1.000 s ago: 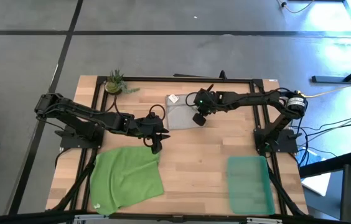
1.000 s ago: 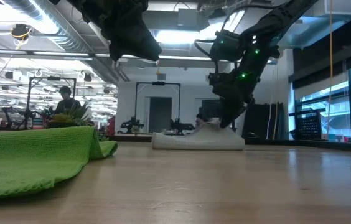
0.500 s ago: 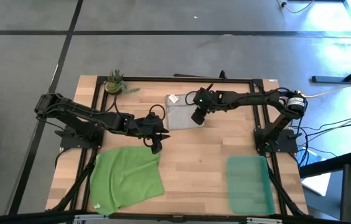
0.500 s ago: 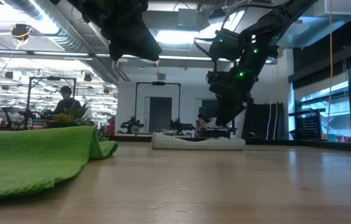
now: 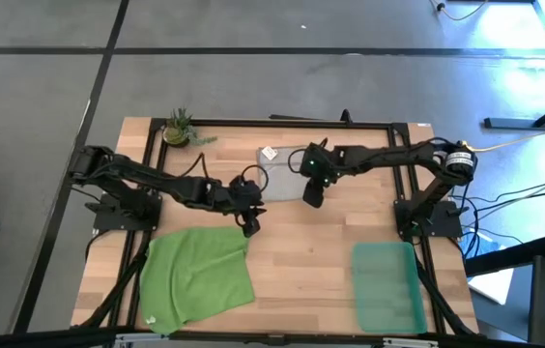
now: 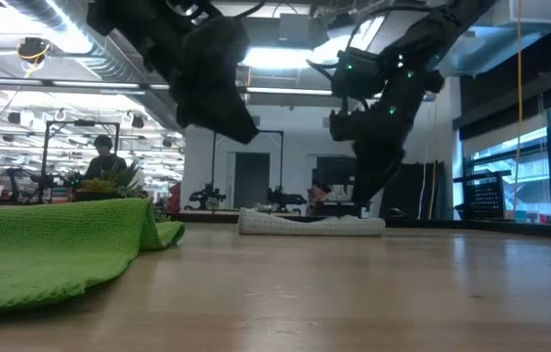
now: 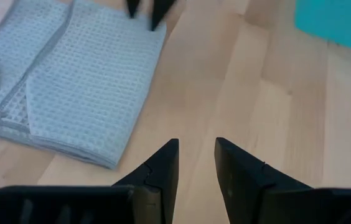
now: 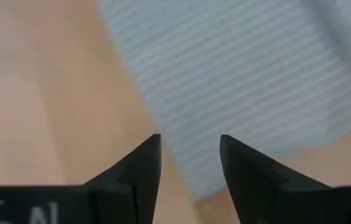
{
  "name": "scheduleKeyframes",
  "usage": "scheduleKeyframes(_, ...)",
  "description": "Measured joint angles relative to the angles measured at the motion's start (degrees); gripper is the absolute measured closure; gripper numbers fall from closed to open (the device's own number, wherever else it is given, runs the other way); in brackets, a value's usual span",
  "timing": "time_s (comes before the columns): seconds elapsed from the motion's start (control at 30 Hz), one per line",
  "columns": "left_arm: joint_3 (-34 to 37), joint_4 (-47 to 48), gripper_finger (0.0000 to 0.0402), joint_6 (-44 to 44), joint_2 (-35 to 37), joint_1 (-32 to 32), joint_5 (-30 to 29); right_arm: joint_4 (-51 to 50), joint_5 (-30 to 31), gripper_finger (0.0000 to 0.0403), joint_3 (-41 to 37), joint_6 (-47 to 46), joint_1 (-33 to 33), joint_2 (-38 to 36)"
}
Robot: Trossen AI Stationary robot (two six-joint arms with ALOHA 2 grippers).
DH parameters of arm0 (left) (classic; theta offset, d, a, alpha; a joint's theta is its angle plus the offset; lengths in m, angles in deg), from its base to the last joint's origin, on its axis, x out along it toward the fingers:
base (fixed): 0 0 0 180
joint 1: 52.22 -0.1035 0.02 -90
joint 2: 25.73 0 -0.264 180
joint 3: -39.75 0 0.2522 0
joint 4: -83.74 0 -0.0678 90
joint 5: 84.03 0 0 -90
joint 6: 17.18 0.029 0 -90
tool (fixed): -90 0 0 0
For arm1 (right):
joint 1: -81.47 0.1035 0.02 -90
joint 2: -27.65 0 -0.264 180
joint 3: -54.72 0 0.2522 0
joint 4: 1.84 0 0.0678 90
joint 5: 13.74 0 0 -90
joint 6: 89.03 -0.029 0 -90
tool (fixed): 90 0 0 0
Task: Roll microfiber towels into tight, uniform cylinder then place into a basket
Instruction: Roll the gray microfiber towel
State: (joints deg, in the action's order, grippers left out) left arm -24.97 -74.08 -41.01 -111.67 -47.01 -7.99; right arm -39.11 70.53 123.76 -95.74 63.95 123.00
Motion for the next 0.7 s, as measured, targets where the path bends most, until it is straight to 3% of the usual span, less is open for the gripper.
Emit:
scheduleKeyframes(0.13,0.0,-0.1,0.0302,0.0,0.0,0.0,0.1,9.1,4.7,0.0238,-2.9,-0.2,0.0,0.0)
scheduleKeyframes(0.37,0.0,-0.2,0.0302,0.0,0.5,0.0,0.1,13.8,6.0,0.0238,-7.8,-0.8,0.0,2.2)
scheduleKeyframes(0.6,0.0,0.2,0.0302,0.4,0.5,0.0,0.1,14.7,-0.8,0.0238,-11.0,-4.6,2.1,2.6)
scheduleKeyframes(0.7,0.0,1.2,0.0302,4.6,0.5,0.5,0.0,13.7,-2.8,0.0238,-11.1,-6.1,4.7,2.5)
